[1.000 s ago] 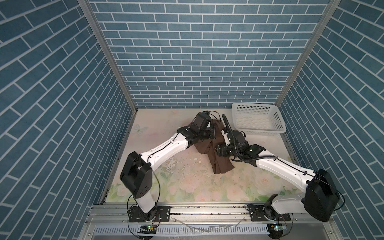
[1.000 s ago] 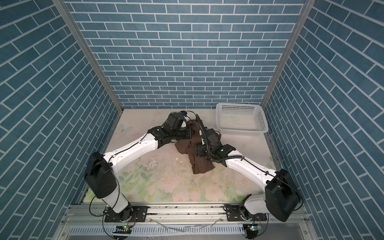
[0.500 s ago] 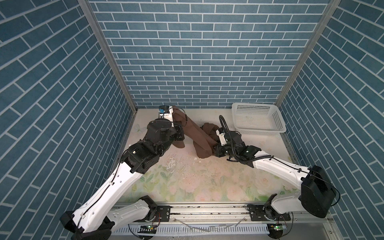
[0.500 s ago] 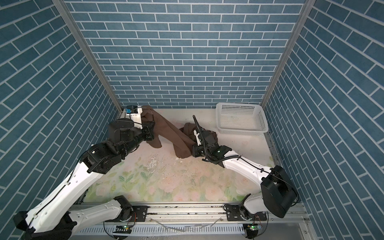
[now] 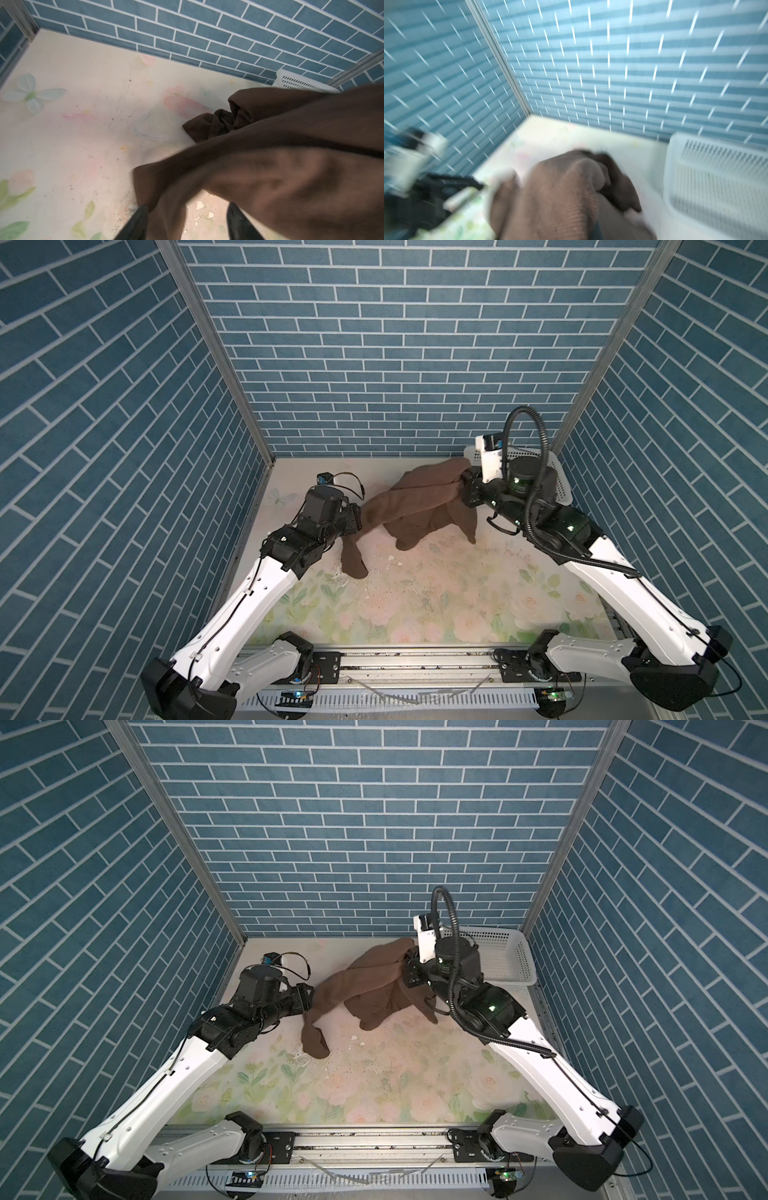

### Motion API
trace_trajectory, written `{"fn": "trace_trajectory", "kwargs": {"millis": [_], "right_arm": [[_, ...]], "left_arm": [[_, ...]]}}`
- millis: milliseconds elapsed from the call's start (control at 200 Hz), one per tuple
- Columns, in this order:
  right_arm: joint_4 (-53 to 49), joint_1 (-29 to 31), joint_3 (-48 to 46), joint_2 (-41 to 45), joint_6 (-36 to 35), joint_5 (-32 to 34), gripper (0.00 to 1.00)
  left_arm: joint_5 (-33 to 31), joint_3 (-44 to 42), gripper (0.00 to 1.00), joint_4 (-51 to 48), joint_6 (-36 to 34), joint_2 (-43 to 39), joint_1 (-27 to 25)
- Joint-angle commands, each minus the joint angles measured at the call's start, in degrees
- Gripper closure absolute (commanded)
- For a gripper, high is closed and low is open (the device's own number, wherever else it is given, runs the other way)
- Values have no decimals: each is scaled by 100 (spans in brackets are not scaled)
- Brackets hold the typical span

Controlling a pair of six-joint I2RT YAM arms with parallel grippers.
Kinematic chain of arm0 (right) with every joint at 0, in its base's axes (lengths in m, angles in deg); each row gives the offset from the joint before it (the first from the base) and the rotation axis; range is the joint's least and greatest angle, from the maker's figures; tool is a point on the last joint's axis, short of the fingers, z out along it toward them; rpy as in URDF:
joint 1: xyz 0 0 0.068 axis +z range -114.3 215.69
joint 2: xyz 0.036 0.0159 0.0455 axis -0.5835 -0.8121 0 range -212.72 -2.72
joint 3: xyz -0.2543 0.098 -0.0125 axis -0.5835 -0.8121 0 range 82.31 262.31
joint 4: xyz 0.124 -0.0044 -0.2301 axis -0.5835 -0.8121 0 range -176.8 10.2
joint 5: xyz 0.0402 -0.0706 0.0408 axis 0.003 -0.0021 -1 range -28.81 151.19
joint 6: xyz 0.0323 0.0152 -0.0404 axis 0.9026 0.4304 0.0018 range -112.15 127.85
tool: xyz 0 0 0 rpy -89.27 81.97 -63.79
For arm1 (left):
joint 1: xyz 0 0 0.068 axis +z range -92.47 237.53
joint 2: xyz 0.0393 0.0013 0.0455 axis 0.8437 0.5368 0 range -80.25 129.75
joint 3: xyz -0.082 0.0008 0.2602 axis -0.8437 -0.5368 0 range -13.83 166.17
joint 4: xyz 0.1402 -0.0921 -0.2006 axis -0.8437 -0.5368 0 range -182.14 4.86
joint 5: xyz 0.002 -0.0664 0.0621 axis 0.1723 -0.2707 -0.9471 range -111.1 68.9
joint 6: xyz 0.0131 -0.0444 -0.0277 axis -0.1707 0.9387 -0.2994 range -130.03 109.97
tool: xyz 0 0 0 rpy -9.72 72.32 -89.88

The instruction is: Fold and stack the trousers

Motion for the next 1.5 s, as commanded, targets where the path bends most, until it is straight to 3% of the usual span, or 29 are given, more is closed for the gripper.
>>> {"fn": "trace_trajectory", "kwargs": {"millis": [0, 175, 340, 415, 490, 585, 650, 715, 825, 880, 1025, 1240, 1495], "right_arm": [[-25, 73, 849, -528, 49, -713, 100], [467, 183, 1046, -1480, 439, -1042, 100], [624, 187, 1302, -2553, 906, -1357, 100], [449, 196, 1611, -3202, 1043, -1720, 85], [-325, 188, 2114, -3821, 960, -1440, 68], [-1496, 87, 2747, -4421, 726, -556, 58], [-2007, -57, 2785, -4544, 627, -338, 56], [-1949, -203, 2184, -4264, 626, -365, 55], [-898, -453, 399, -3101, 731, -557, 55], [-400, -655, -645, -2388, 867, -615, 54], [32, -1103, -2278, -876, 1124, -380, 50], [-537, -1475, -3169, 351, 1119, -241, 45], [-612, -1689, -3654, 981, 1118, -308, 42]], "left_arm": [[383, 113, 26, 207, -14, 79, 35], [137, -67, 20, -129, -108, -303, 31], [-59, -319, 20, -490, -220, -847, 42], [-11, -423, 20, -584, -276, -1011, 47], [113, -561, 20, -580, -279, -1047, 44], [462, -708, 16, -499, -217, -942, 45], [871, -882, 13, -280, -195, -802, 40], [1341, -1068, 12, 26, -118, -614, 44], [2046, -1315, 12, 533, 145, -246, -26], [2118, -1441, 11, 847, 303, -59, -178], [2041, -1359, 9, 1386, 587, 704, -914], [2783, -1113, 9, 2017, 700, 2100, -1335], [2674, -1269, 11, 2561, 1328, 3034, -1677]]}}
